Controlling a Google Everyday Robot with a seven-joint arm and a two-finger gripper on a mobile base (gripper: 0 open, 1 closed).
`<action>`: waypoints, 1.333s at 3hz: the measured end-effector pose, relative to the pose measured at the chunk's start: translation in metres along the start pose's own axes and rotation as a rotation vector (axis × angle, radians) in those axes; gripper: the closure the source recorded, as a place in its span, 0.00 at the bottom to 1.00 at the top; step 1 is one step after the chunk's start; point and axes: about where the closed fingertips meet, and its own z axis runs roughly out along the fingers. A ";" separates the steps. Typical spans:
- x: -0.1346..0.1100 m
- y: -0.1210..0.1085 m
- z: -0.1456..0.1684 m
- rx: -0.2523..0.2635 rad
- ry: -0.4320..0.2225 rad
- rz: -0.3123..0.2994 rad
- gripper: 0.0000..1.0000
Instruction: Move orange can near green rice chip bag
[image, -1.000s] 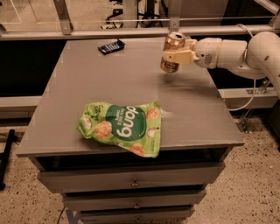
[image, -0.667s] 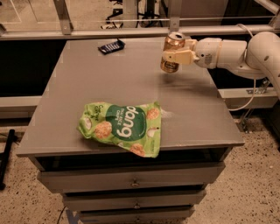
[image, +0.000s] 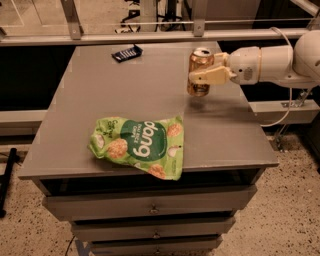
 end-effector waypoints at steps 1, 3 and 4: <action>0.008 0.050 -0.006 -0.105 0.035 0.013 1.00; 0.035 0.117 -0.002 -0.284 0.010 0.065 1.00; 0.041 0.138 0.005 -0.395 -0.016 0.010 0.75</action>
Offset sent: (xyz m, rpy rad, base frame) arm -0.1411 0.0258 -0.0352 0.0379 0.1596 0.2905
